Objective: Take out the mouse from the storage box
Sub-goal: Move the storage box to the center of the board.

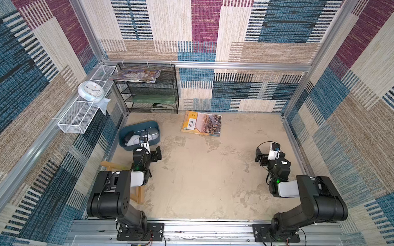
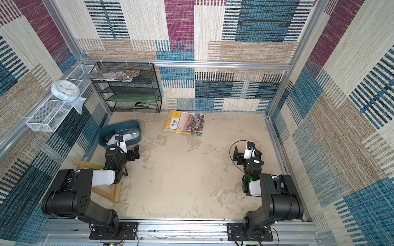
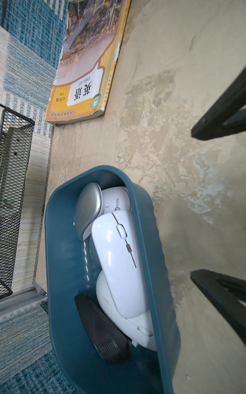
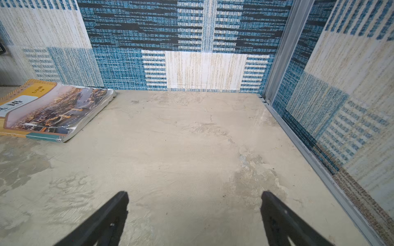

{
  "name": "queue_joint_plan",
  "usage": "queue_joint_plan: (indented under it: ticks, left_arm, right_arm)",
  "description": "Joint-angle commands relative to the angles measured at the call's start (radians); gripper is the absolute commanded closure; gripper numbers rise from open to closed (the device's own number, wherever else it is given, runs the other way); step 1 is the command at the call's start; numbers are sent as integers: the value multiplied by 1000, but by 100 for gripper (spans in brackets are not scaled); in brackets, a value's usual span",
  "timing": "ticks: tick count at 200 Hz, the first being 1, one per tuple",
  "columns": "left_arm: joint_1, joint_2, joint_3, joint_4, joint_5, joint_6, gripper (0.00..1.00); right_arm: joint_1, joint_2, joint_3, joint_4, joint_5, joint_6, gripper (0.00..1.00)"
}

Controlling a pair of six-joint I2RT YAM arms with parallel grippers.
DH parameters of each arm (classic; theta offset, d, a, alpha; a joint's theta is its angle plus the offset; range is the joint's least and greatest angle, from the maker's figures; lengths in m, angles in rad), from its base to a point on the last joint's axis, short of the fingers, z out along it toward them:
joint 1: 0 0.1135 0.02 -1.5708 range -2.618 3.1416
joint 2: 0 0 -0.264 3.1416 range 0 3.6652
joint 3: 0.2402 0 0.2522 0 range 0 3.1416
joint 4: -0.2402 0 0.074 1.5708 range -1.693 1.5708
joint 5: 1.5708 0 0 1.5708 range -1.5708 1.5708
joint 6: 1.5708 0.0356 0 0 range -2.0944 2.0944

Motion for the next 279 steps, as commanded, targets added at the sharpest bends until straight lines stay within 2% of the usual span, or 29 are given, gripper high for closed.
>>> queue_joint_plan:
  ticks: [1, 126, 139, 151, 167, 178, 200, 222, 249, 259, 279]
  left_arm:
    - [0, -2, 1, 10, 12, 4, 1]
    - [1, -4, -1, 12, 13, 4, 1]
    - [1, -14, 5, 4, 27, 12, 1]
    - [-9, -55, -5, -16, 36, 28, 1]
    - [-39, -142, -26, -55, -22, 33, 1]
    - [-68, -217, -29, -121, -70, 34, 1]
    - [-181, -359, -51, -215, -187, 55, 1]
    - [-230, -474, -57, -225, -170, -55, 1]
    - [-243, -528, 50, -314, -155, -231, 1]
    - [-242, -519, 130, -419, -212, -327, 1]
    - [-241, -450, 345, -750, -310, -524, 1]
  right_arm:
    - [-1, -6, -3, 13, -11, 5, 1]
    - [-1, -10, -8, 16, -10, 3, 1]
    - [-2, -31, -17, 23, -54, -15, 1]
    - [-1, -86, -28, -8, -92, -37, 1]
    - [7, -170, 7, -161, -103, -56, 1]
    - [9, -208, 10, -200, -88, -42, 1]
    - [23, -298, -2, -253, -67, -24, 1]
    - [29, -395, 58, -395, -61, 58, 1]
    - [27, -477, 182, -615, -111, 195, 0]
    - [29, -491, 228, -693, -86, 292, 1]
    - [27, -489, 311, -892, 50, 501, 1]
